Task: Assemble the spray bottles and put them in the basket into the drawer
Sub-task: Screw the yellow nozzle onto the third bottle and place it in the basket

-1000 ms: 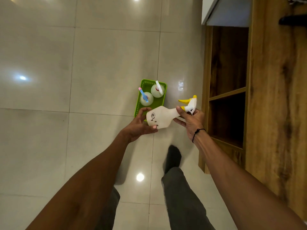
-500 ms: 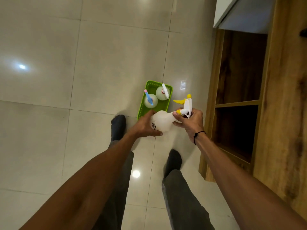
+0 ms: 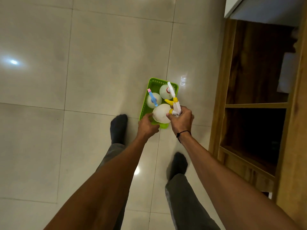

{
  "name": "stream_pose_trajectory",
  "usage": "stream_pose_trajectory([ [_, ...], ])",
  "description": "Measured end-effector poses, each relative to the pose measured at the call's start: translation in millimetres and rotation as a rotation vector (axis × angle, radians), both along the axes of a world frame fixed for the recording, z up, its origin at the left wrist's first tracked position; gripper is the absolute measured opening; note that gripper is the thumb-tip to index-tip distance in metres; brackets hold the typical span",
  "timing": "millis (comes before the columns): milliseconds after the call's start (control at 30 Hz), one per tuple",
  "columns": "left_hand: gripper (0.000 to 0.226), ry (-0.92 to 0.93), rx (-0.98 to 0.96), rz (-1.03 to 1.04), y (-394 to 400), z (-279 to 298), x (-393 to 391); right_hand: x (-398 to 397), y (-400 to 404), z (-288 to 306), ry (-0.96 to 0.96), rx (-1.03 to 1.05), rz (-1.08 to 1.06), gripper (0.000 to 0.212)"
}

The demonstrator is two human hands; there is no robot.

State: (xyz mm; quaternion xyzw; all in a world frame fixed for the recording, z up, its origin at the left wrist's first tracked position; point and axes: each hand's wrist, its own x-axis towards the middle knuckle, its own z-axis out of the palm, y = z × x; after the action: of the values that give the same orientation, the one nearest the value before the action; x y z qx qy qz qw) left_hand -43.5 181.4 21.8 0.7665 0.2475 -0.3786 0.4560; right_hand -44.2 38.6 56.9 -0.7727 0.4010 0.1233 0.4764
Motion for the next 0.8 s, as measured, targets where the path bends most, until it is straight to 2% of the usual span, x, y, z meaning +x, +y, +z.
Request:
stream_pose_trajectory([
  [100, 0.067, 0.057, -0.012, 0.017, 10, -16, 1, -4, 10, -23, 0.035, -0.023, 0.068, 0.042],
  [233, 0.056, -0.009, 0.099, -0.029, 27, -42, 8, -10, 22, -52, 0.034, -0.093, 0.161, 0.03],
  [333, 0.057, -0.005, 0.135, -0.033, 35, -62, 18, -11, 28, -76, -0.004, -0.102, 0.192, 0.039],
  [533, 0.066, -0.008, 0.203, -0.22, 32, -97, 40, -11, 33, -113, 0.041, -0.108, 0.259, 0.046],
  [700, 0.06, 0.072, 0.235, -0.38, 31, -112, 52, -21, 26, -117, 0.058, -0.069, 0.386, 0.072],
  [800, 0.065, 0.148, 0.201, -0.389, 35, -116, 59, -32, 13, -117, 0.016, -0.05, 0.348, 0.09],
])
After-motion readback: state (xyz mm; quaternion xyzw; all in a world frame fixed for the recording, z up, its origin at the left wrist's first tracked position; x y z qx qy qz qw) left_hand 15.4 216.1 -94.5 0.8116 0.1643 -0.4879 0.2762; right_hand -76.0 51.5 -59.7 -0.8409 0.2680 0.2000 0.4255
